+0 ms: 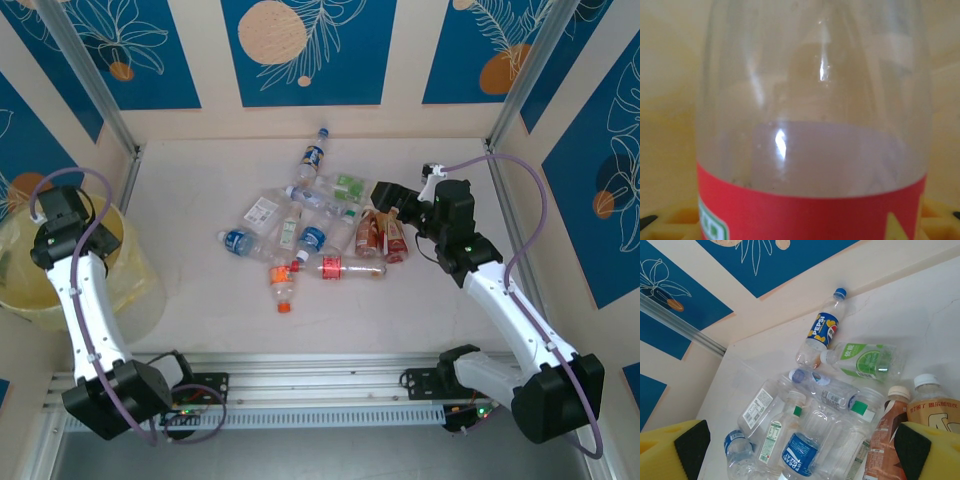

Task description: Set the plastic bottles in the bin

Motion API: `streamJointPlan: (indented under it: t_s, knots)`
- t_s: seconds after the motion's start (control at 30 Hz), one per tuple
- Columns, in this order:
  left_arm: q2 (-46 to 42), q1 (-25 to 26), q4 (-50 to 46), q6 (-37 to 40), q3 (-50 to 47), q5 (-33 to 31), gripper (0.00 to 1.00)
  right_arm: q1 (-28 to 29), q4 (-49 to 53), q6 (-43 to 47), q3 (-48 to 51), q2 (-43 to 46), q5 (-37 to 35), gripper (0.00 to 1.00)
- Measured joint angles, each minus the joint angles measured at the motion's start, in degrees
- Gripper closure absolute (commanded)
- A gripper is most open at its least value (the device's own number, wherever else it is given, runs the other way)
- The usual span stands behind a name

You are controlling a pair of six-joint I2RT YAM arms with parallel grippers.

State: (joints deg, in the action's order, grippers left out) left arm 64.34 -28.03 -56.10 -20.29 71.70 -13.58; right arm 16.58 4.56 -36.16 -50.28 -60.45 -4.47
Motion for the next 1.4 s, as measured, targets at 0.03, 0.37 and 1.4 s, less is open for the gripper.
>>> streamJointPlan:
  t_s: [0.03,0.37,1.4]
  knots:
    - [0.44,0.0,0.74,-0.44,0.0,1.27,0.45,0.0,0.04,0.0,0.0,-0.09,0.0,0.03]
    - [3.61,-0.13,6.99,-4.28,0.02,9.09,0.36,-0.11,0.92,-0.2,0.0,-0.15,-0.5,0.04]
    - [-4.68,5.66,11.13,-6.23,4.26,13.09,0.0,-0.46,7.76,-2.71,0.5,-2.64,-4.98,0.0]
